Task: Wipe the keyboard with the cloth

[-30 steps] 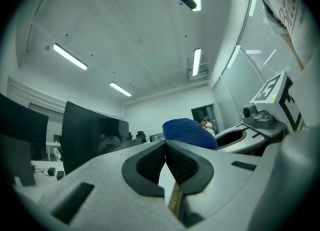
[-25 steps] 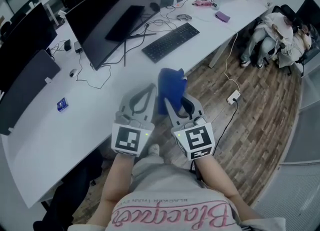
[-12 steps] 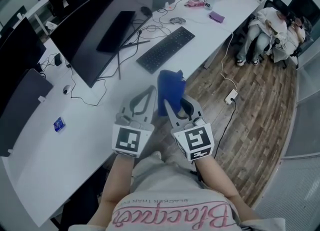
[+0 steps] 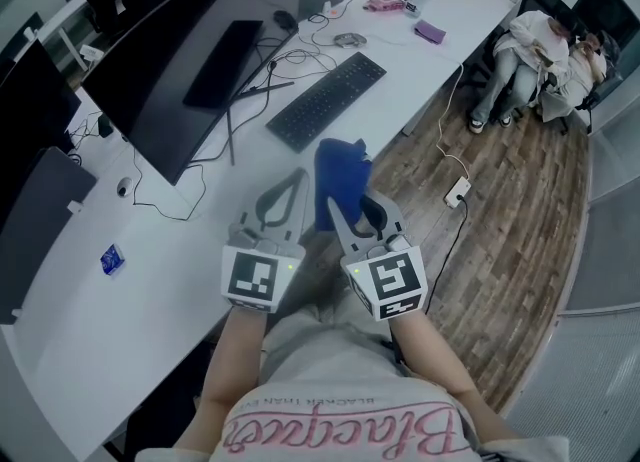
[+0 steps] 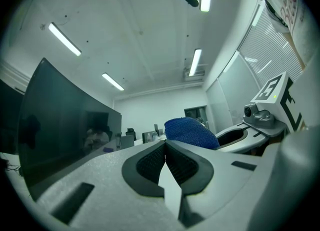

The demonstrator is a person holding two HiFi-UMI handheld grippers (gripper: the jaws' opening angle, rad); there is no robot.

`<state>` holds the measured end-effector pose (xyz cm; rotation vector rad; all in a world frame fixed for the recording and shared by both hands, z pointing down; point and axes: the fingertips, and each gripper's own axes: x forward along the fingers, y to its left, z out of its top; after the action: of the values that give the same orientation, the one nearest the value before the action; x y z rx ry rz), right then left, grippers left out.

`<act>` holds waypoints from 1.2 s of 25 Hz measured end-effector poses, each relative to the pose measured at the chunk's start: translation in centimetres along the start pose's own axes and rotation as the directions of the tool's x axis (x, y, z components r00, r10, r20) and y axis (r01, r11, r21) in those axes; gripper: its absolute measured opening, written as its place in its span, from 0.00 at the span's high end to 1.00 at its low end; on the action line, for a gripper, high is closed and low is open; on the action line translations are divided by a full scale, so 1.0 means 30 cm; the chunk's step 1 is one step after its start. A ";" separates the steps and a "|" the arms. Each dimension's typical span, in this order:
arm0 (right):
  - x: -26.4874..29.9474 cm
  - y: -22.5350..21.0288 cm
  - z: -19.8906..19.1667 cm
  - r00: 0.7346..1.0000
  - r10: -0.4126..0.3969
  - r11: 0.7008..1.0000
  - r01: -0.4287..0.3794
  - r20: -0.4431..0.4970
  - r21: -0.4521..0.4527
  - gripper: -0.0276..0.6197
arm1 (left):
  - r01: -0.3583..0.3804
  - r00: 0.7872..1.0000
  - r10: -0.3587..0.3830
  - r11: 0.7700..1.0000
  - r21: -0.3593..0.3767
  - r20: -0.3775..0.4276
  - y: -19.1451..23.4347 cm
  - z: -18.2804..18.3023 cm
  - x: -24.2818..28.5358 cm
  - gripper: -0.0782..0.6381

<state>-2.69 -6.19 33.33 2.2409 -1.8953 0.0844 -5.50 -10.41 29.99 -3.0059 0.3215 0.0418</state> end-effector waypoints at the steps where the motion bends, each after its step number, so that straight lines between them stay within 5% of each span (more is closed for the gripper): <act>1: 0.010 -0.008 0.001 1.000 0.001 1.000 -0.001 0.002 0.000 0.82 | -0.003 1.000 0.003 1.000 -0.001 -0.002 0.007 -0.003 0.010 0.88; 18: 0.311 -0.298 -0.020 0.991 0.132 0.991 -0.132 0.022 0.002 0.82 | -0.163 0.985 0.165 0.986 0.035 -0.049 0.171 -0.098 0.336 0.88; 30: 0.547 -0.509 -0.049 0.940 0.341 0.940 -0.341 0.006 0.005 0.82 | -0.367 0.918 0.368 0.930 0.038 -0.146 0.276 -0.185 0.560 0.88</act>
<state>15.28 -19.44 35.83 1.8917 -2.2688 0.1364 9.24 -22.62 33.87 -2.8974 0.8960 -0.1542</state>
